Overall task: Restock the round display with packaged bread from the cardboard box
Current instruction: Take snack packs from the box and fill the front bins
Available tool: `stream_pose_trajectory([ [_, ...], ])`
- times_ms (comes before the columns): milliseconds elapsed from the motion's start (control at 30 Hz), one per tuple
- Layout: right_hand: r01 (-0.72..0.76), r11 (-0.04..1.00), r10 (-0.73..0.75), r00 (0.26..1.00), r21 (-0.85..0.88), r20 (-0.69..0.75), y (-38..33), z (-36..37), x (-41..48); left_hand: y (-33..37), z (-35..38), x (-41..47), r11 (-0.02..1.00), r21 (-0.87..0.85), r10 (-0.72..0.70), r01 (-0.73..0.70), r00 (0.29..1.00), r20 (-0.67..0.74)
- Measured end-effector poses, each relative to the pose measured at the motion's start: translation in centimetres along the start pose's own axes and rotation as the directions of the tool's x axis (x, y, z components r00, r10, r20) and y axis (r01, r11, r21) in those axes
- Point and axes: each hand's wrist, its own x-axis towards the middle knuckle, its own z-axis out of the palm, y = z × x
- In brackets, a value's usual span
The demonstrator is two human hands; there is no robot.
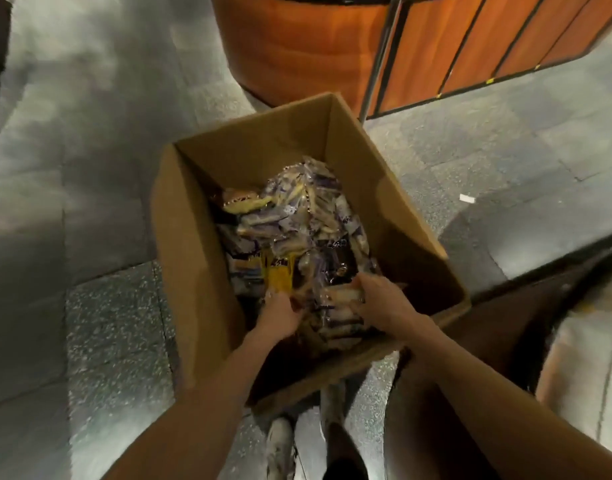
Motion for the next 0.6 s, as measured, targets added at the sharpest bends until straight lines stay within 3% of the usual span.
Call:
stream_pose_trajectory([
  [133,0.019,0.971,0.057,0.949,-0.239,0.309,4.3,0.6,8.3,1.0,2.4,5.1,0.993,-0.098,-0.050,0.061,0.992,0.115],
  [267,0.124,0.921,0.127,0.802,-0.370,0.584,7.7,1.0,12.2,0.6,5.9,9.3,0.990,-0.125,-0.040,0.062,0.984,0.173],
  [400,0.088,0.920,0.213,0.704,-0.381,0.678,9.9,2.9,13.1,0.4,9.1,11.4,0.988,-0.120,-0.080,0.095,0.989,0.123],
  [467,0.081,0.926,0.213,0.694,-0.369,0.688,10.5,3.8,13.1,0.3,9.2,11.8,0.993,-0.053,-0.102,0.108,0.990,0.100],
  [600,0.112,0.920,0.185,0.720,-0.375,0.669,11.1,4.4,14.1,-0.5,7.5,12.2,0.981,-0.002,-0.184,0.194,0.935,0.302],
])
